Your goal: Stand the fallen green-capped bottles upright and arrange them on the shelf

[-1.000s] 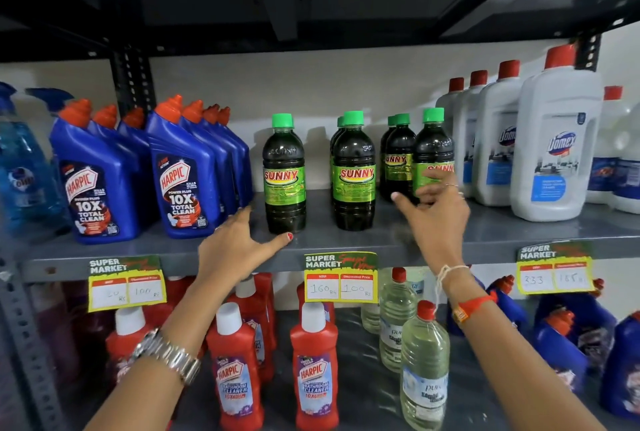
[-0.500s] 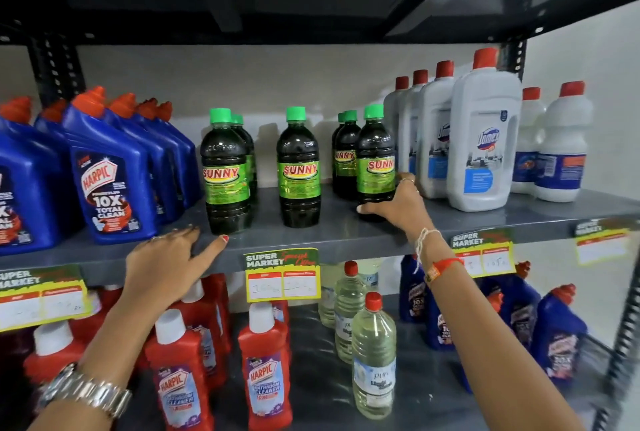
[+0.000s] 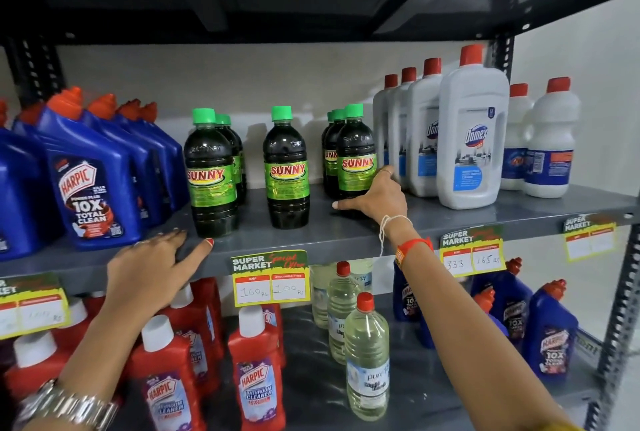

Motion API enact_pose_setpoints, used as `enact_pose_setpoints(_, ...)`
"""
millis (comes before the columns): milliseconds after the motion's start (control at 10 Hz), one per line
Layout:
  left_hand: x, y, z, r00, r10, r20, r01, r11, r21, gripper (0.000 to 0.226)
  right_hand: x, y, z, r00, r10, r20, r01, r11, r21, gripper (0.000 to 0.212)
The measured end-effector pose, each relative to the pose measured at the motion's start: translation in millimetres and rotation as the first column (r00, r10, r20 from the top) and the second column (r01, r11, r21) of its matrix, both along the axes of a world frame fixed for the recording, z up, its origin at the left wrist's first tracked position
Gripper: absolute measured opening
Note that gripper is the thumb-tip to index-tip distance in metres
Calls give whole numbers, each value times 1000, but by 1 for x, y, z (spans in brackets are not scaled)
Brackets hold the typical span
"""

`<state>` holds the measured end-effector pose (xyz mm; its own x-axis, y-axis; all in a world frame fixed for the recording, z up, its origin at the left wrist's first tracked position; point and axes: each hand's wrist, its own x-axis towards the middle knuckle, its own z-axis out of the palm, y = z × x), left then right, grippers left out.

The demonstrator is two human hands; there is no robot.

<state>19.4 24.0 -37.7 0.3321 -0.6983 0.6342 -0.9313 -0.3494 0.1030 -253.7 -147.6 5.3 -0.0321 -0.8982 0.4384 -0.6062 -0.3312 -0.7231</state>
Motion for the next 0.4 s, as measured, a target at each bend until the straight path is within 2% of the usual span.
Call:
enact_pose_setpoints(100,0,0,0,1000,-9,11,9,1000,-10,70,6,-1,2,998,-54,-34,54,999,-6,118)
enact_pose_setpoints(200,-2,2,1,1000,-23,18,24,999,-23,66,6,3,3,996,-70,-56,70,998,1,117)
enact_pose_setpoints(300,-3,2,1,1000,-22,18,23,999,-26,63,7,3,4,998,-47,-48,48,999,17,118)
enact_pose_setpoints(400,-2,2,-1,999,-17,28,19,999,-51,70,2,15,3,999,12,-35,-11,1000,21,125)
